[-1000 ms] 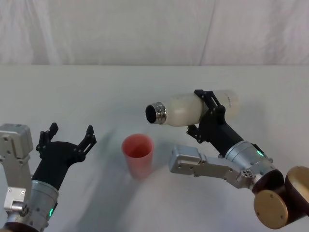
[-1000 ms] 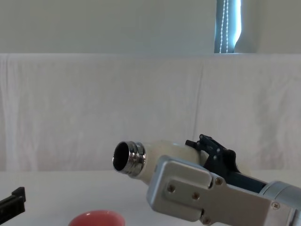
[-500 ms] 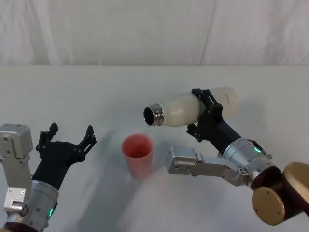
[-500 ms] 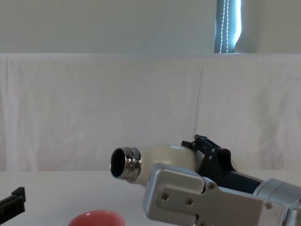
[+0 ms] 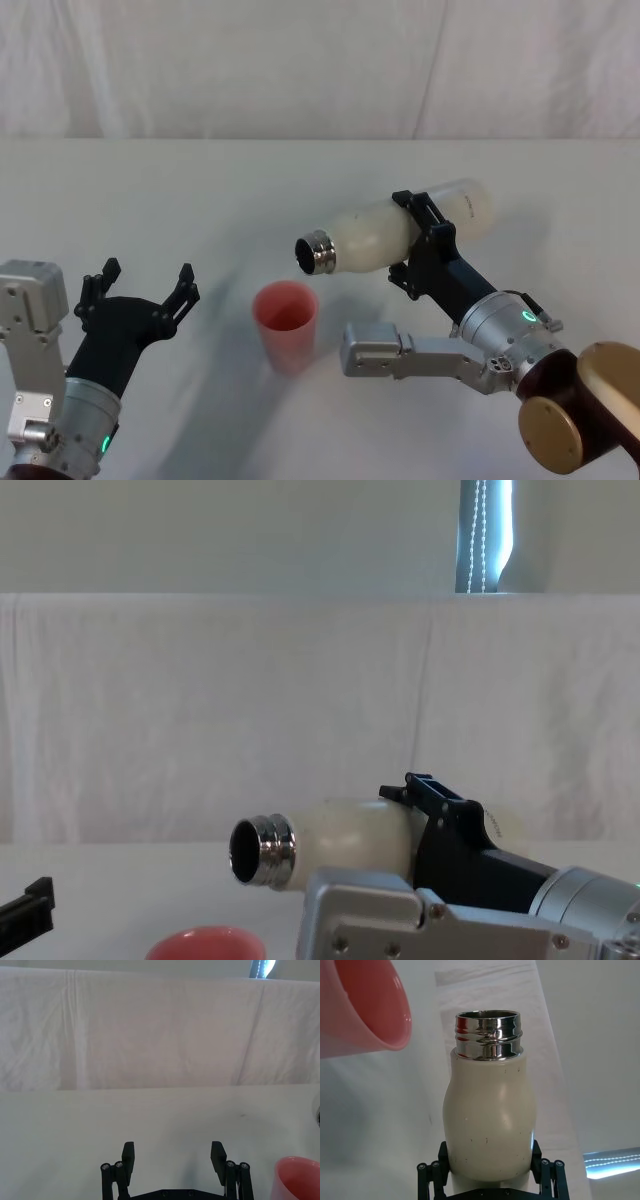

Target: Grasp the thermos with one hand and pour water into the cup lid.

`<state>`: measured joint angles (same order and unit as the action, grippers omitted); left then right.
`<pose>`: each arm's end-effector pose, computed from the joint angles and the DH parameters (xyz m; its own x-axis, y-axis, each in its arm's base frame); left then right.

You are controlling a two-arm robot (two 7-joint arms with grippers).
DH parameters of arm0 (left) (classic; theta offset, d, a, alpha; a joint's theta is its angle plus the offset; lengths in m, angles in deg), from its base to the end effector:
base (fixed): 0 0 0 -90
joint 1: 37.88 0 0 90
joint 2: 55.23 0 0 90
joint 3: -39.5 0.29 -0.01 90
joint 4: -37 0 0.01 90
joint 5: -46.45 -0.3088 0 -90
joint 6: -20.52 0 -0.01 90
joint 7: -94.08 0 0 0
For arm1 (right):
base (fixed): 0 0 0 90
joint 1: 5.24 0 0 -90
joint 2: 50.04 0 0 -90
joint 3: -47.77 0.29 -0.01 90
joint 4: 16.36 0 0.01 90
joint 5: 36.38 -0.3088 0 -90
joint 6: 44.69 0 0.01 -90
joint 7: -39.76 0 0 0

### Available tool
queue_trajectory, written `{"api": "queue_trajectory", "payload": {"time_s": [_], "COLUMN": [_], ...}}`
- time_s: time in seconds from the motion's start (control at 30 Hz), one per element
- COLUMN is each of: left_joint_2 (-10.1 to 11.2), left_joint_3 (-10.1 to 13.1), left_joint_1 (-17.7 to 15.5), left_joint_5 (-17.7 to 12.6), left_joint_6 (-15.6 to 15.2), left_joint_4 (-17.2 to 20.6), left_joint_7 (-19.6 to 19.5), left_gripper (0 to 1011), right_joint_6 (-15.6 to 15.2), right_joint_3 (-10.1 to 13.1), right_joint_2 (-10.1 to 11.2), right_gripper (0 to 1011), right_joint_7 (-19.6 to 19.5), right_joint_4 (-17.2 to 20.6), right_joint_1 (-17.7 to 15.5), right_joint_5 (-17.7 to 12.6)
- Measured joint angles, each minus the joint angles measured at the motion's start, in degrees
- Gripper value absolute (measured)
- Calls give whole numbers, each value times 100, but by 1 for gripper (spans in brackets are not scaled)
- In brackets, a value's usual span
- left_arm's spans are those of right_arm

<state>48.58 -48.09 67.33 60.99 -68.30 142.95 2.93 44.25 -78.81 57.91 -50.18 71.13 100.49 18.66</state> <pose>0.2530 0.0376 -0.2852 0.1246 0.9917 -0.0325 -0.9921 0.1241 -0.0174 0.3510 0.0891 -0.2741 0.1095 -0.1645 0.9803 0.8430 0.5379 -0.0039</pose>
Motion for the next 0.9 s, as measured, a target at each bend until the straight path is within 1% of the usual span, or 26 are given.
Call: {"api": "queue_trajectory", "payload": {"time_s": [0.2, 0.9], "left_joint_2": [0, 0], "left_joint_3": [0, 0], "left_joint_1": [0, 0], "left_joint_5": [0, 0], "left_joint_6": [0, 0], "left_joint_4": [0, 0], "left_joint_7": [0, 0], "left_gripper": [1001, 1001], "right_joint_6": [-29, -32], "right_joint_3": [-57, -143], "right_joint_2": [18, 78], "right_gripper": [950, 950], "right_joint_7": [-58, -104], "right_joint_4": [-44, -74], "right_joint_1": [33, 54], "right_joint_5": [103, 207]}}
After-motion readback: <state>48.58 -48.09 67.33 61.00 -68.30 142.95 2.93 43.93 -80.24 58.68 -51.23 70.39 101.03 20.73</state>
